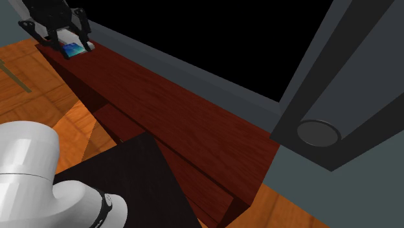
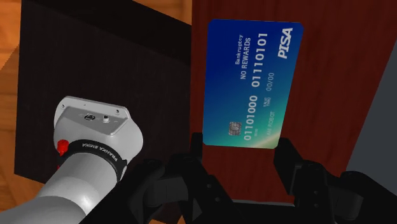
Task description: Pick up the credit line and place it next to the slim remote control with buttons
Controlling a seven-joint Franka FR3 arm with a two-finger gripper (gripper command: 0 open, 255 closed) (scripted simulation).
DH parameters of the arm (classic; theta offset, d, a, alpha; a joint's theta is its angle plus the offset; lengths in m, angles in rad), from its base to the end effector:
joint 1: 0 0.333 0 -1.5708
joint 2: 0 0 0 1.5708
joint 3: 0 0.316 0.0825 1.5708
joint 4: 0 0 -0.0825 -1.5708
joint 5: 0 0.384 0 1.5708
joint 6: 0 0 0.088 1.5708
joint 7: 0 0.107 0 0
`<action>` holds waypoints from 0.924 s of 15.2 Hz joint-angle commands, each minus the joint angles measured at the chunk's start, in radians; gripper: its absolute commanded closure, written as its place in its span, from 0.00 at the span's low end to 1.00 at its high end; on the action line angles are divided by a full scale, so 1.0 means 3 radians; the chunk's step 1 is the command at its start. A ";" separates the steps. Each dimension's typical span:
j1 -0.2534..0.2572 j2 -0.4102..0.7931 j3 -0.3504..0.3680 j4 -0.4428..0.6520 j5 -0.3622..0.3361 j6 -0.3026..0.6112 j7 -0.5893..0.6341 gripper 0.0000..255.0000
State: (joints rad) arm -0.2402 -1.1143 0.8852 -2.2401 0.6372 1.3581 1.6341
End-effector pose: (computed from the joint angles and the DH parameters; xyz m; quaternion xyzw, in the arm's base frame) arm 0.1572 0.3465 0.5338 0.8121 -0.5787 0.0510 0.0538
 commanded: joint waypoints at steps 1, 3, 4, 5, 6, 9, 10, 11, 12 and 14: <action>0.0023 -0.0036 0.0039 -0.0089 0.0042 0.0058 -0.0006 1.00; 0.0041 -0.0066 0.0087 -0.0171 0.0087 0.0118 -0.0011 1.00; 0.0050 -0.0081 0.0111 -0.0211 0.0111 0.0148 -0.0013 1.00; 0.0059 -0.0095 0.0136 -0.0251 0.0134 0.0178 -0.0016 1.00; 0.0063 -0.0101 0.0149 -0.0270 0.0146 0.0193 -0.0017 1.00; 0.0063 -0.0101 0.0149 -0.0270 0.0146 0.0192 -0.0017 1.00; 0.0063 -0.0101 0.0149 -0.0270 0.0146 0.0192 -0.0017 1.00; 0.0063 -0.0101 0.0149 -0.0270 0.0146 0.0192 -0.0017 1.00; 0.0063 -0.0101 0.0149 -0.0270 0.0146 0.0192 -0.0017 1.00; 0.0063 -0.0101 0.0148 -0.0269 0.0145 0.0192 -0.0017 0.00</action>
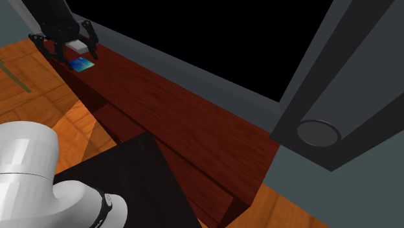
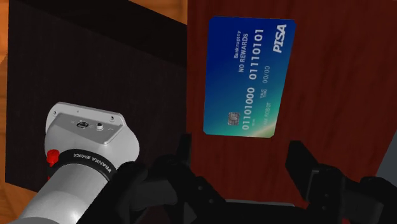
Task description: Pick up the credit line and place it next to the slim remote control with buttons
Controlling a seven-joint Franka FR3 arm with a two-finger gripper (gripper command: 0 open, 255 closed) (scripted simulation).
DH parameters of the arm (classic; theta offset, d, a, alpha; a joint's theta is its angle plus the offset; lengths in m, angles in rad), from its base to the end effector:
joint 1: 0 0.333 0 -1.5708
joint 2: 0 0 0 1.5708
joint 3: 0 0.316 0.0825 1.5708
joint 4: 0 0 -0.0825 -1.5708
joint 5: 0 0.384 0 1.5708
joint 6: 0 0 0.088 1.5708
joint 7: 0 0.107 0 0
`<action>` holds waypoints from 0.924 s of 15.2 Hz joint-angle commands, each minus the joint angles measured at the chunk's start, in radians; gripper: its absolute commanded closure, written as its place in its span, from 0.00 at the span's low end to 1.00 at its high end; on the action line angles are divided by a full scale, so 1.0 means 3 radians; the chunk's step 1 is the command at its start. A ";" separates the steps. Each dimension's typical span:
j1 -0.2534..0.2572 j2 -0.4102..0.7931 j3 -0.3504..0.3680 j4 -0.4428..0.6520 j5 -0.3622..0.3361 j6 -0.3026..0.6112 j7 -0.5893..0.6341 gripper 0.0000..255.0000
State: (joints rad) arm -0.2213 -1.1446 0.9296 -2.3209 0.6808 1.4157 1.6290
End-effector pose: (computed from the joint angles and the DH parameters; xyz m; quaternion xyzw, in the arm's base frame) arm 0.1569 0.3459 0.4999 0.8121 -0.5788 0.0509 0.0537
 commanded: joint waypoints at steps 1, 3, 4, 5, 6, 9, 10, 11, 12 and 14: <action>0.0000 0.0000 0.0000 0.0000 0.0000 0.0000 0.0000 0.00; 0.0000 0.0000 0.0000 0.0000 0.0000 0.0000 0.0000 0.00; 0.0000 0.0000 0.0000 0.0000 0.0000 0.0000 0.0000 0.00; 0.0000 0.0000 0.0000 0.0000 0.0000 0.0000 0.0000 0.00; -0.0028 0.0040 -0.0050 0.0113 -0.0051 -0.0075 0.0016 0.00; -0.0110 0.0170 -0.0169 0.0448 -0.0181 -0.0284 0.0065 0.00; -0.0110 0.0170 -0.0169 0.0447 -0.0181 -0.0284 0.0065 0.00; -0.0110 0.0170 -0.0169 0.0447 -0.0181 -0.0284 0.0065 0.00; -0.0110 0.0170 -0.0169 0.0447 -0.0181 -0.0284 0.0065 0.00; -0.0110 0.0171 -0.0169 0.0447 -0.0181 -0.0284 0.0065 0.00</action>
State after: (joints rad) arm -0.2538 -1.0941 0.8792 -2.1876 0.6271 1.3311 1.6486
